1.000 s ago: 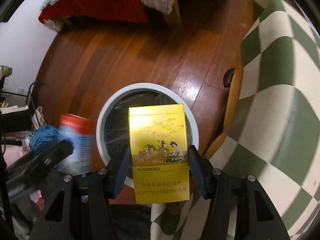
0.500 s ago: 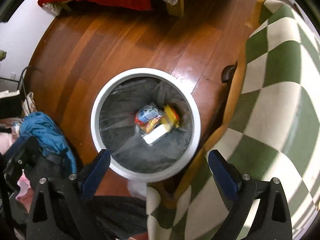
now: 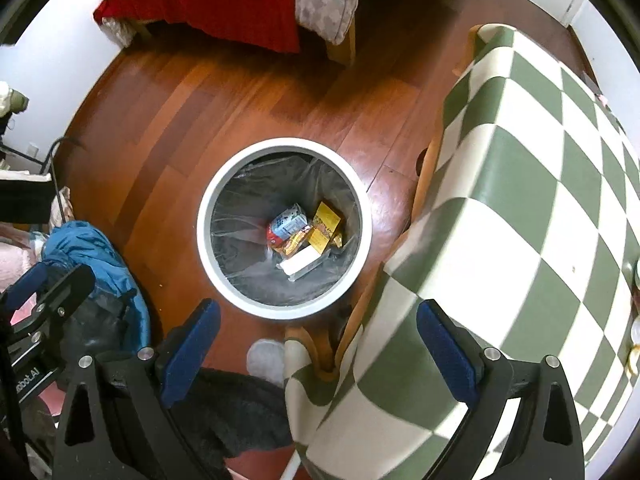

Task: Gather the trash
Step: 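Carry the milk carton and cigarette pack to the bin and release them, then move both tools back over the table toward the can and green box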

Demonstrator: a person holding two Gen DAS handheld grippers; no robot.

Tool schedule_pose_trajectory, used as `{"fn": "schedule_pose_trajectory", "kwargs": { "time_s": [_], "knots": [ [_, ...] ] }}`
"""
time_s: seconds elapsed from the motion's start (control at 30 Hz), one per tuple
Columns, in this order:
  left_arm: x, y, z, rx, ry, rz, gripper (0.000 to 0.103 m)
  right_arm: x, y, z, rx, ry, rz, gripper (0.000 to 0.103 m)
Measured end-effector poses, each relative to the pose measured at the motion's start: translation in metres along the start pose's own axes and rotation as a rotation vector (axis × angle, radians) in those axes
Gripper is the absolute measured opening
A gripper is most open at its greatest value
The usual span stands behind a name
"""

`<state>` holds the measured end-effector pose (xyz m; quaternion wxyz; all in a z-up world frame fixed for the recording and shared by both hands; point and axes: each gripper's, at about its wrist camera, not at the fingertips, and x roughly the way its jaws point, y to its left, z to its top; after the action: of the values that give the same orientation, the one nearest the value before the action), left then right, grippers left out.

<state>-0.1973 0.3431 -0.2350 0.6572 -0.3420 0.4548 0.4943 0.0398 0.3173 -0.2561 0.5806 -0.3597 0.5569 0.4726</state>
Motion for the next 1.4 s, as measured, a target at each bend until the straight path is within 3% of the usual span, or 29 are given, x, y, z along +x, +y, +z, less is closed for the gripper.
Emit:
{"fn": "schedule_pose_trajectory", "kwargs": {
  "time_s": [0.63, 0.9, 1.07, 1.13, 1.4],
  "knots": [
    [-0.144, -0.032, -0.027, 0.061, -0.218, -0.044, 0.096, -0.155, -0.027, -0.068, 0.012, -0.235, 0.118, 0.099],
    [-0.164, -0.066, -0.04, 0.097, -0.223, -0.054, 0.096, -0.209, -0.06, -0.105, 0.116, -0.318, 0.222, 0.1],
    [-0.145, -0.123, -0.04, 0.168, -0.217, -0.078, 0.096, -0.225, -0.121, -0.128, 0.25, -0.348, 0.248, 0.1],
    [-0.124, -0.16, -0.037, 0.216, -0.183, -0.108, 0.103, -0.226, -0.159, -0.136, 0.322, -0.36, 0.211, 0.1],
    [-0.052, -0.327, -0.033, 0.432, -0.063, -0.173, 0.103, -0.2, -0.361, -0.157, 0.66, -0.311, 0.003, 0.1]
  ]
}}
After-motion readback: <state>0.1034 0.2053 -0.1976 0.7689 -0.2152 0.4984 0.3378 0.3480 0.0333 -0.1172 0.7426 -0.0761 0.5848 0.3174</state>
